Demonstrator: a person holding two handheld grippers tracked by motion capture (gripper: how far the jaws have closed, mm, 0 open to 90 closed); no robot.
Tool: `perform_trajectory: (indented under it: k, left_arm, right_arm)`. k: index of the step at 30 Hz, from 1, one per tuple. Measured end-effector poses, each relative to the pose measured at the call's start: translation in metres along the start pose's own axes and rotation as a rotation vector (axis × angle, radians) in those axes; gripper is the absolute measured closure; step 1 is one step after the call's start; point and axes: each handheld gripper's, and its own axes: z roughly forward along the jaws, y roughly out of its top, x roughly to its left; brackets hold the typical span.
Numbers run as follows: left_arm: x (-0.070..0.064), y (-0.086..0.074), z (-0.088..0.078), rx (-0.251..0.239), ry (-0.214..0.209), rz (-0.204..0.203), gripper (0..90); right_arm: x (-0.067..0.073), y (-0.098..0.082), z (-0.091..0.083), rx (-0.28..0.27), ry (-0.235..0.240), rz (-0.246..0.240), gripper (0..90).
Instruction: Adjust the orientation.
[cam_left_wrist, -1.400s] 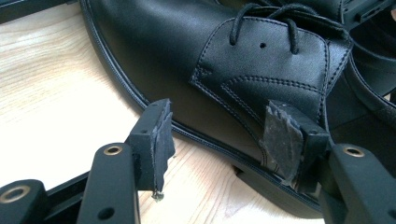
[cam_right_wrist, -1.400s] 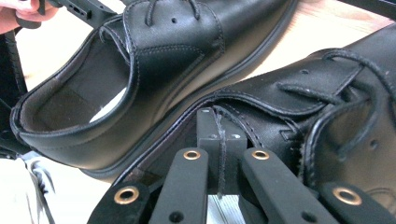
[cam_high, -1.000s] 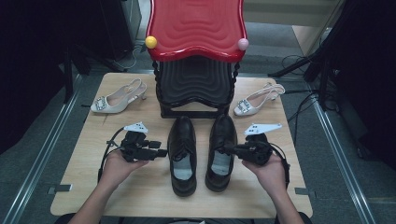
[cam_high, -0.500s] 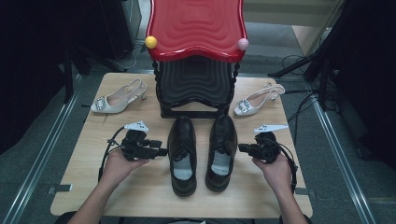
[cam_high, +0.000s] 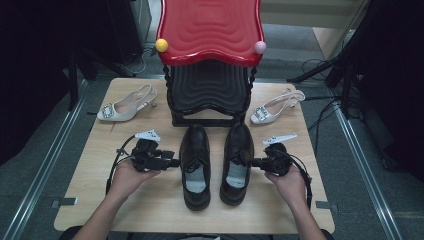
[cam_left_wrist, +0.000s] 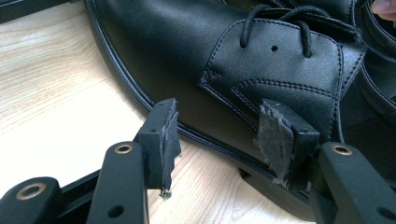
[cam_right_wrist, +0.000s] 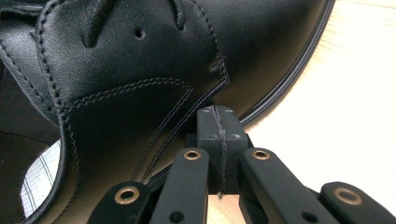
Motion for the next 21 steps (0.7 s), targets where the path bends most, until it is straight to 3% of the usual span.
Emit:
perform_trajectory:
  k: [10, 13, 16, 21]
  left_arm:
    - [0.001, -0.002, 0.003, 0.003, -0.007, -0.011, 49.5]
    - [0.001, -0.004, 0.005, 0.015, 0.011, -0.006, 52.0]
    - [0.002, -0.005, 0.007, 0.020, 0.010, -0.021, 57.1]
    - [0.003, -0.006, 0.011, 0.008, -0.061, -0.069, 74.7]
  right_arm:
    - [0.003, 0.007, 0.008, -0.006, 0.016, -0.025, 90.0]
    - [0.005, 0.010, 0.010, -0.008, 0.021, -0.033, 90.0]
    - [0.008, 0.013, 0.015, -0.010, 0.036, -0.044, 90.0]
    - [0.013, 0.018, 0.020, -0.007, 0.037, -0.055, 90.0]
